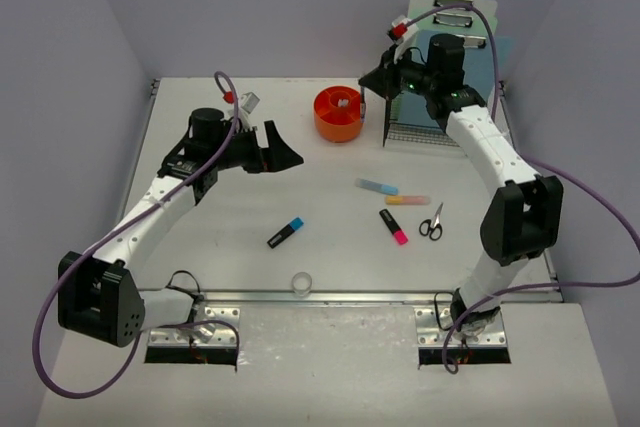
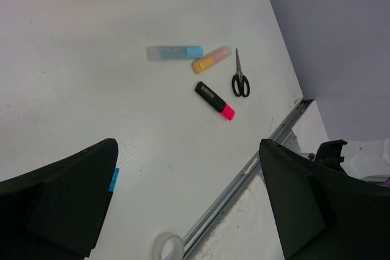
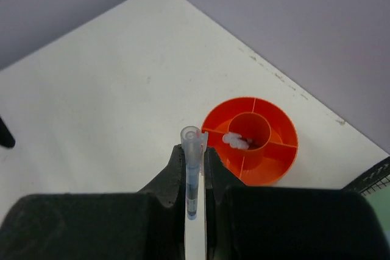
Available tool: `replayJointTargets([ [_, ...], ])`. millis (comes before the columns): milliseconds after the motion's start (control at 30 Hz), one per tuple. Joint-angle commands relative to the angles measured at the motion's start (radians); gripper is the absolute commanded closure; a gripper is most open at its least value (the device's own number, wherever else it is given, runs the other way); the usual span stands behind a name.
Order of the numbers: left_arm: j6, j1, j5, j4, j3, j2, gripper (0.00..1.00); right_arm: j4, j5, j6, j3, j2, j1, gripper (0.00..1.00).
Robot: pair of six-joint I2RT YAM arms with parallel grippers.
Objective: Organize the desk
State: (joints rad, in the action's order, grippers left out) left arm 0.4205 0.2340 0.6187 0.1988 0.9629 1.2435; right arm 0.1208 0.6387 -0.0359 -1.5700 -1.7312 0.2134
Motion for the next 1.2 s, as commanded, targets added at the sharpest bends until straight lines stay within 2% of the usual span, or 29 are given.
replayJointTargets([
  [0,0.027,-0.013,0.019,-0.085,0.0,0.004,0.0,-0.544,-0.134,0.365,0.015,-0.081,-0.004,1.0],
  [133,0.015,-0.013,0.018,-0.085,0.0,0.018,0.0,-0.629,-0.211,0.387,-0.033,-0.177,-0.003,1.0],
  [300,-0.002,-0.018,0.015,-0.079,0.0,0.032,0.0,-0.677,-0.227,0.379,-0.078,-0.254,-0.003,1.0],
  [767,-0.063,-0.036,-0.002,-0.038,-0.004,0.068,0.0,-0.814,-0.146,0.25,-0.024,-0.352,0.014,1.0],
  [867,-0.109,-0.036,-0.028,0.008,0.011,0.075,0.0,-0.83,-0.131,0.215,0.011,-0.353,0.024,1.0],
  [1067,-0.317,-0.034,-0.109,0.178,0.03,0.077,0.05,-0.863,-0.106,0.152,0.093,-0.364,0.04,0.99],
  [1100,-0.358,-0.031,-0.119,0.209,0.023,0.073,0.07,-0.862,-0.102,0.147,0.099,-0.366,0.04,0.91],
  [1133,-0.423,-0.021,-0.135,0.263,0.01,0.069,0.11,-0.858,-0.096,0.144,0.109,-0.366,0.04,0.68],
  [1167,-0.471,-0.011,-0.145,0.299,0.0,0.066,0.15,-0.853,-0.093,0.142,0.112,-0.364,0.04,0.55],
])
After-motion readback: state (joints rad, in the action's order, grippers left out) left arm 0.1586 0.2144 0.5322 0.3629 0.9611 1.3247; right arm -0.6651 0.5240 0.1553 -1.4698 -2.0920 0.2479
